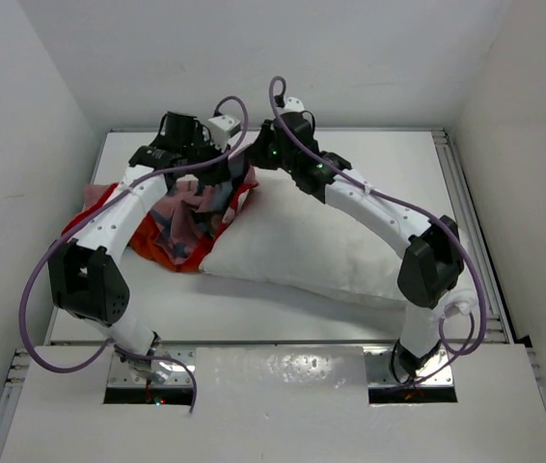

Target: Put the pillow into the pillowcase

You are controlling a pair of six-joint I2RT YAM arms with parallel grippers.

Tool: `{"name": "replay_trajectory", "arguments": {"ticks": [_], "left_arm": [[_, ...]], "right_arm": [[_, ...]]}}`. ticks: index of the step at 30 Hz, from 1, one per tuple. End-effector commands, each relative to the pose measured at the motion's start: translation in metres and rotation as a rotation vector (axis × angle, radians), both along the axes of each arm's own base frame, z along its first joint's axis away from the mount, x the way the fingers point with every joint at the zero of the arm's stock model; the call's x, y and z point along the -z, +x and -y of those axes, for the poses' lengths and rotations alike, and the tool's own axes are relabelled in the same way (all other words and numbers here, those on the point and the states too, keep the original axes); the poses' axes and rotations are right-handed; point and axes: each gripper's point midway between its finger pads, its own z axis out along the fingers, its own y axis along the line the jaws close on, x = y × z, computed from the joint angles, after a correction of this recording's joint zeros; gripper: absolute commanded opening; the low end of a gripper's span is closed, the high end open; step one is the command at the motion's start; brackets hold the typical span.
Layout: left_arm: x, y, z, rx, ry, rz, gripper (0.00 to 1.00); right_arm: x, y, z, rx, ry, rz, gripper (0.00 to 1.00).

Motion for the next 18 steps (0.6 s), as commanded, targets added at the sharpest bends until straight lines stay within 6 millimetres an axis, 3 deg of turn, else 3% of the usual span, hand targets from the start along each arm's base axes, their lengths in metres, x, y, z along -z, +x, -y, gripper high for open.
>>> {"name": "replay_trajectory", "arguments": {"ticks": [1, 2, 3, 4, 5, 6, 7, 8, 9, 10, 11, 12, 13, 14, 17, 18], "left_arm": [[-0.045, 0.015, -0.021, -0.057, -0.024, 0.105, 0.00], [-0.047, 0.017, -0.030, -0.090, 0.001, 0.115, 0.00], [-0.049, 0.020, -0.034, -0.116, 0.010, 0.121, 0.00], [-0.052, 0.026, -0.044, -0.182, 0.022, 0.130, 0.00], [-0.051, 0.031, -0.050, -0.227, 0.028, 0.132, 0.00], [-0.052, 0.038, -0.057, -0.273, 0.029, 0.142, 0.00], [-0.049, 0.043, -0.066, -0.340, 0.038, 0.136, 0.00], [-0.051, 0.046, -0.069, -0.365, 0.039, 0.140, 0.00], [-0.050, 0.048, -0.072, -0.382, 0.041, 0.141, 0.00], [-0.050, 0.048, -0.074, -0.395, 0.045, 0.143, 0.00], [-0.047, 0.048, -0.071, -0.387, 0.052, 0.140, 0.00], [-0.046, 0.048, -0.069, -0.381, 0.053, 0.137, 0.00], [-0.045, 0.049, -0.068, -0.377, 0.054, 0.137, 0.00], [-0.043, 0.050, -0.065, -0.372, 0.062, 0.135, 0.00], [-0.036, 0.056, -0.062, -0.370, 0.089, 0.129, 0.00], [-0.035, 0.059, -0.063, -0.374, 0.100, 0.128, 0.00]], "right_arm": [[-0.041, 0.032, 0.034, 0.059, 0.087, 0.044, 0.00], [-0.042, 0.041, 0.035, 0.052, 0.084, 0.051, 0.00], [-0.069, 0.051, 0.034, 0.020, 0.098, 0.094, 0.00], [-0.033, 0.072, 0.026, -0.020, -0.010, 0.079, 0.24], [-0.031, 0.081, 0.022, -0.058, -0.074, 0.091, 0.52], [-0.059, 0.084, 0.031, -0.099, -0.199, 0.147, 0.81], [-0.026, 0.095, 0.035, -0.098, -0.306, 0.106, 0.99], [-0.024, 0.096, 0.054, -0.055, -0.397, 0.096, 0.99], [0.017, 0.092, 0.081, -0.027, -0.527, 0.008, 0.99], [0.033, 0.090, 0.105, -0.010, -0.638, 0.002, 0.99], [0.010, 0.082, 0.121, 0.003, -0.618, 0.059, 0.99], [0.067, 0.068, 0.150, -0.030, -0.656, -0.065, 0.99], [0.076, 0.054, 0.141, -0.127, -0.560, -0.103, 0.99], [0.093, 0.044, 0.158, -0.129, -0.486, -0.188, 0.99], [0.118, 0.024, 0.145, -0.269, -0.295, -0.300, 0.99], [0.140, 0.019, 0.145, -0.304, -0.291, -0.360, 0.99]]}}
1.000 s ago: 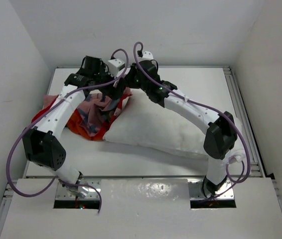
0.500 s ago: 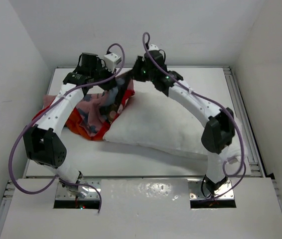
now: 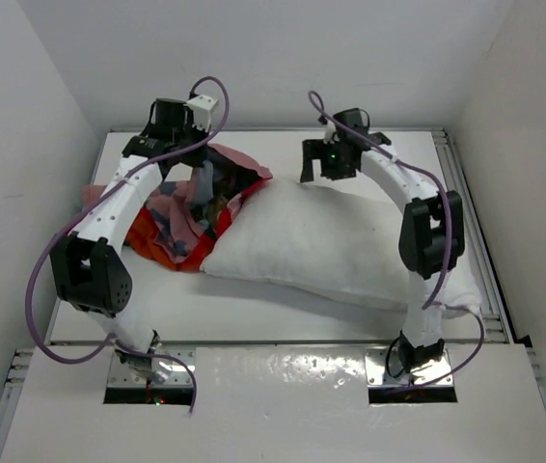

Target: Put the pillow into the pillowcase

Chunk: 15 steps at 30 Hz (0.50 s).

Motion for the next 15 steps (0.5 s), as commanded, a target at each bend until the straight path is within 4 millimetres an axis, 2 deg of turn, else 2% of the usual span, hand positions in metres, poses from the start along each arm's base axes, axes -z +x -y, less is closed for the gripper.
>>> {"name": "replay_trajectory", "arguments": {"ticks": [1, 2, 5, 6, 7, 8, 9, 10, 11, 12, 13, 14, 15], "left_arm": [[-0.011, 0.013, -0.003, -0.042, 0.023, 0.030, 0.00], [-0.009, 0.013, -0.002, -0.038, 0.029, 0.024, 0.00], [-0.004, 0.016, -0.002, -0.038, 0.040, 0.008, 0.00], [-0.002, 0.017, -0.002, -0.045, 0.047, 0.006, 0.00], [-0.001, 0.018, 0.000, -0.040, 0.048, 0.005, 0.00], [-0.001, 0.018, 0.001, -0.043, 0.051, 0.006, 0.00], [-0.001, 0.019, 0.002, -0.043, 0.051, 0.007, 0.00], [-0.003, 0.019, 0.003, -0.040, 0.050, 0.012, 0.00], [-0.002, 0.020, 0.003, -0.042, 0.050, 0.012, 0.00], [-0.002, 0.021, 0.004, -0.038, 0.051, 0.012, 0.00], [-0.003, 0.020, 0.006, -0.034, 0.053, 0.011, 0.00], [-0.004, 0.021, 0.008, -0.029, 0.052, 0.015, 0.00], [-0.003, 0.022, 0.009, -0.020, 0.055, 0.014, 0.00]], "right_arm": [[0.014, -0.015, -0.010, -0.120, 0.144, -0.112, 0.99], [0.031, -0.025, -0.017, -0.159, 0.123, -0.178, 0.99], [0.050, -0.039, -0.026, -0.238, 0.108, -0.223, 0.99], [0.054, -0.044, -0.029, -0.256, 0.104, -0.234, 0.95], [0.056, -0.047, -0.029, -0.261, 0.105, -0.239, 0.87], [0.057, -0.052, -0.026, -0.260, 0.111, -0.253, 0.74], [0.050, -0.053, -0.022, -0.248, 0.119, -0.246, 0.51], [0.052, -0.054, -0.009, -0.217, 0.133, -0.255, 0.39], [0.043, -0.054, -0.004, -0.195, 0.170, -0.253, 0.28], [0.019, -0.052, 0.005, -0.165, 0.203, -0.209, 0.00], [0.006, -0.049, 0.014, -0.132, 0.229, -0.184, 0.00], [-0.003, -0.044, 0.032, -0.073, 0.278, -0.155, 0.00], [-0.041, -0.045, 0.038, -0.062, 0.311, -0.063, 0.00]]}}
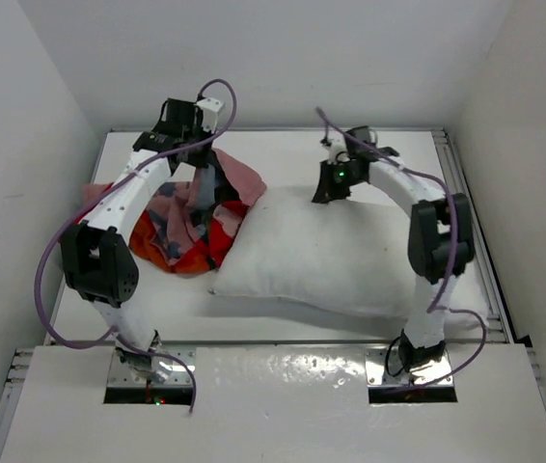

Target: Put the pillow into the pillowcase

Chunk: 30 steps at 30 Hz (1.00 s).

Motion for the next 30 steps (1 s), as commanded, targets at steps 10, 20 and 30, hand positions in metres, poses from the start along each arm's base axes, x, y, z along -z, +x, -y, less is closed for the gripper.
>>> {"name": "replay_trajectory", "arguments": {"ticks": [10, 20, 30], "left_arm": [[-0.043, 0.017, 0.048, 0.122, 0.058, 0.143, 0.00], [-0.058, 0.017, 0.065, 0.166, 0.054, 0.184, 0.00], [-0.070, 0.019, 0.059, 0.160, 0.074, 0.218, 0.00]], "right_arm": [[-0.197, -0.067, -0.004, -0.035, 0.311, 0.558, 0.00], [-0.174, -0.111, -0.103, -0.312, 0.406, 0.359, 0.00], [-0.157, -0.156, -0.125, -0.526, 0.405, 0.176, 0.00]]}}
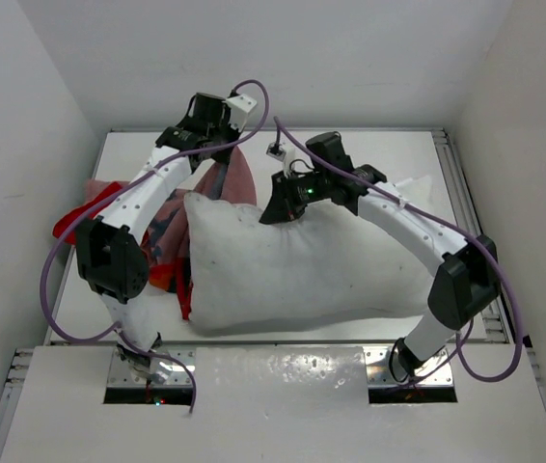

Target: Put the pillow into the pillowcase

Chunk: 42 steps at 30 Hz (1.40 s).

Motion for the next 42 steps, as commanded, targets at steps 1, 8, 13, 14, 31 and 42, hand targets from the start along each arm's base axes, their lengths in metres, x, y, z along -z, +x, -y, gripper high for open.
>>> {"name": "replay_trajectory", "arguments": {"ticks": [1, 8, 13, 14, 31, 42], "left_arm": [[-0.049, 0.005, 0.003, 0.012, -0.029, 0.119, 0.00], [-0.035, -0.038, 0.004, 0.133, 0.052, 0.030, 0.00], [-0.001, -0.071, 0.003, 0.216, 0.151, -0.049, 0.00], [0.010, -0.077, 0.006, 0.234, 0.167, -0.073, 0.00], [-0.028, -0.046, 0.041, 0.246, -0.083, -0.021, 0.99], [0.017, -0.100, -0.035, 0.070, -0.076, -0.230, 0.00]], "right_arm": [[0.002, -0.008, 0.000, -0.020, -0.006, -0.055, 0.00], [0.055, 0.103, 0.033, 0.486, -0.110, -0.195, 0.00], [0.056, 0.157, 0.052, 0.701, -0.037, -0.229, 0.00], [0.060, 0.163, 0.056, 0.732, -0.044, -0.230, 0.00], [0.047, 0.200, 0.145, 0.918, -0.302, -0.072, 0.96], [-0.042, 0.114, 0.140, 0.795, -0.205, 0.305, 0.08]]}}
